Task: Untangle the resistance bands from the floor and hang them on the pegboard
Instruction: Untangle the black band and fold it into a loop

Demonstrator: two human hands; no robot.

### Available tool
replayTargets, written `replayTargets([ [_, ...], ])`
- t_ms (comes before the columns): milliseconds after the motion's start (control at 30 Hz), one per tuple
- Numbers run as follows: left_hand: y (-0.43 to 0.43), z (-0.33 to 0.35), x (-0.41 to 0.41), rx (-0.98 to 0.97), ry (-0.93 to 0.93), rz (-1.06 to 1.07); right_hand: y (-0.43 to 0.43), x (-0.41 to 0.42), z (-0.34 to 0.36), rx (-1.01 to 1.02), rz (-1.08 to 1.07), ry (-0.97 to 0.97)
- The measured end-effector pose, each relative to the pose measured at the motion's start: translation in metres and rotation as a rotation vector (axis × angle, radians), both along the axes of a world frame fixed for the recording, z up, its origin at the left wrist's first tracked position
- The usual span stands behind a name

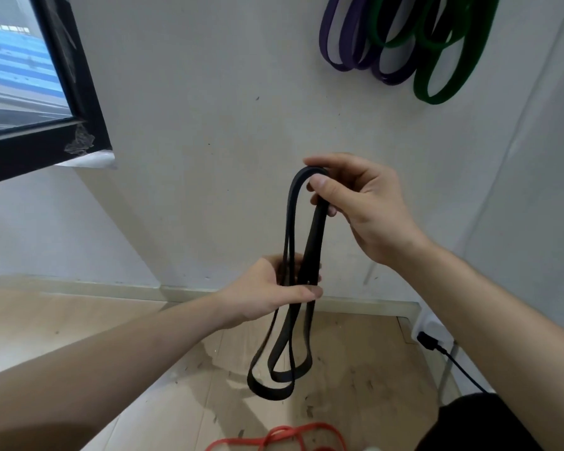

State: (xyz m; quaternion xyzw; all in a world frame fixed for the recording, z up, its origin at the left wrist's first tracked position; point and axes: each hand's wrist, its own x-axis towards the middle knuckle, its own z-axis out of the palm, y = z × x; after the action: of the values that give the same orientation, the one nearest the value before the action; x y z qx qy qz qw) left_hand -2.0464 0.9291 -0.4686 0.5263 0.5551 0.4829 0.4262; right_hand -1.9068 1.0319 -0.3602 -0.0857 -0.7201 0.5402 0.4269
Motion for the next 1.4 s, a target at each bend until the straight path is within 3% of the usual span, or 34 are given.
replayTargets([
  [200, 0.009, -0.005, 0.010, -0.007, 0.067, 0.006, 0.000, 0.003, 0.005, -0.053, 0.023, 0.088],
  [433, 0.006, -0.012, -0.012, -0.033, 0.010, 0.015, 0.032, 0.019, 0.001, -0.174, -0.109, 0.139],
  [667, 0.006, -0.011, -0.036, -0.047, 0.027, 0.126, 0.077, 0.028, -0.029, -0.297, -0.215, 0.018],
  [800, 0.002, -0.003, -0.048, -0.004, 0.070, 0.207, 0.102, 0.039, -0.062, -0.292, -0.208, -0.305],
  [933, -0.003, 0.006, -0.056, 0.021, 0.107, 0.225, 0.113, 0.053, -0.092, -0.052, -0.036, -0.963],
  [1000, -0.005, 0.010, -0.057, 0.016, 0.127, 0.204, 0.108, 0.051, -0.094, 0.078, 0.048, -1.178],
  [1067, -0.006, 0.014, -0.056, 0.018, 0.171, 0.168, 0.094, 0.041, -0.088, 0.135, 0.091, -1.149],
  [1233, -0.009, 0.026, -0.053, 0.050, 0.280, 0.088, 0.035, 0.002, -0.070, 0.246, 0.172, -0.829],
  [1400, -0.015, 0.034, -0.061, 0.077, 0.368, 0.034, 0.004, -0.019, -0.064, 0.291, 0.260, -0.778],
])
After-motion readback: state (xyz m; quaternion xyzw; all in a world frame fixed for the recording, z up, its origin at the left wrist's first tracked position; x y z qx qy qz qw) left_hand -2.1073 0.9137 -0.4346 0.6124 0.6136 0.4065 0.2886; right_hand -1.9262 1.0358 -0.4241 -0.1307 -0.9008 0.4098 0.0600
